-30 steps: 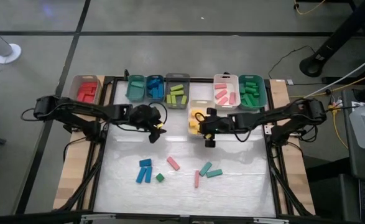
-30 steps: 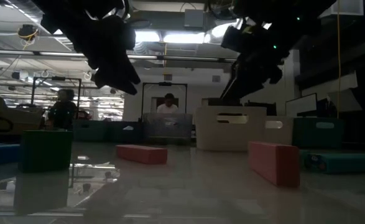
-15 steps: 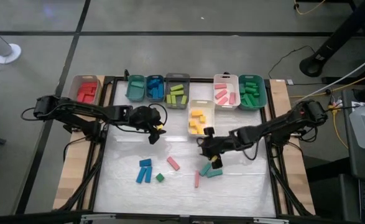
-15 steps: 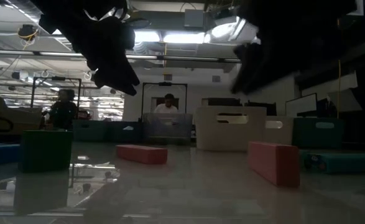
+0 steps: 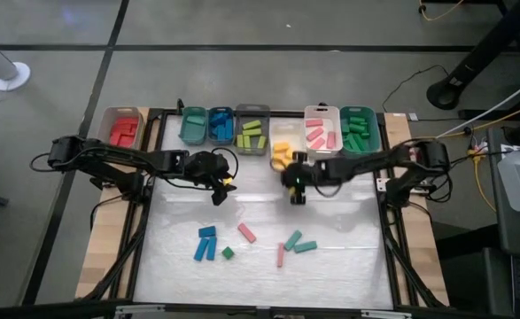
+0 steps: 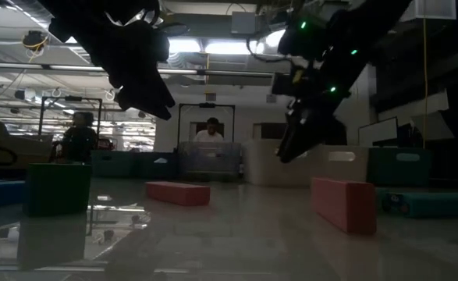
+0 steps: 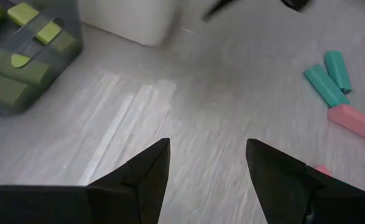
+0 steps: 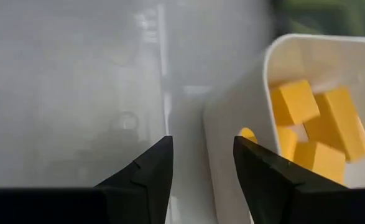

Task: Sort blocks
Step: Adjust the bins, then put the light blue block into the left green bin

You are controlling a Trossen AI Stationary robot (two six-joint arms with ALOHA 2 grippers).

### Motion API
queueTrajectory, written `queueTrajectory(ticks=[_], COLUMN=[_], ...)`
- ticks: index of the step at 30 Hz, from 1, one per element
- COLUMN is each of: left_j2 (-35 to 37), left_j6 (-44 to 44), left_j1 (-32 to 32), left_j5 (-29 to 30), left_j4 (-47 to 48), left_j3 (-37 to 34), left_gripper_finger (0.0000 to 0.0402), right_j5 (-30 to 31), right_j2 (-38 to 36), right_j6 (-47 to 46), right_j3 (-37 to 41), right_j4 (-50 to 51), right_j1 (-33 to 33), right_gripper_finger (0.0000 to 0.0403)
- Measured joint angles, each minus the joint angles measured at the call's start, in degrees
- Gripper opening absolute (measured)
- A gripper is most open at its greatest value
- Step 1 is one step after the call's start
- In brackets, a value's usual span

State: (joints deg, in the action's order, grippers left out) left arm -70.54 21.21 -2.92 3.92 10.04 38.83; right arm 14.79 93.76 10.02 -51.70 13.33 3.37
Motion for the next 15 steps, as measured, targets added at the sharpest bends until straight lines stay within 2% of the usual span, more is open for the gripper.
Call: queueTrajectory(ticks=[8,15], left_j2=[0.0,0.0], left_j6=[0.0,0.0], left_j1=[0.0,0.0], left_j5=[0.0,0.2], left_j4=[0.0,0.0], left_j3=[0.0,0.0], left_gripper_finger=[0.0200,0.0200], right_j5=[-7.6,-8.0], right_j2=[0.0,0.0], right_j6=[1.0,0.9], right_j3=[0.0,0.0], right_j4=[-1.8,-6.0], right_j1=[11.6,14.3], right_gripper_finger=[0.0170,0.0170])
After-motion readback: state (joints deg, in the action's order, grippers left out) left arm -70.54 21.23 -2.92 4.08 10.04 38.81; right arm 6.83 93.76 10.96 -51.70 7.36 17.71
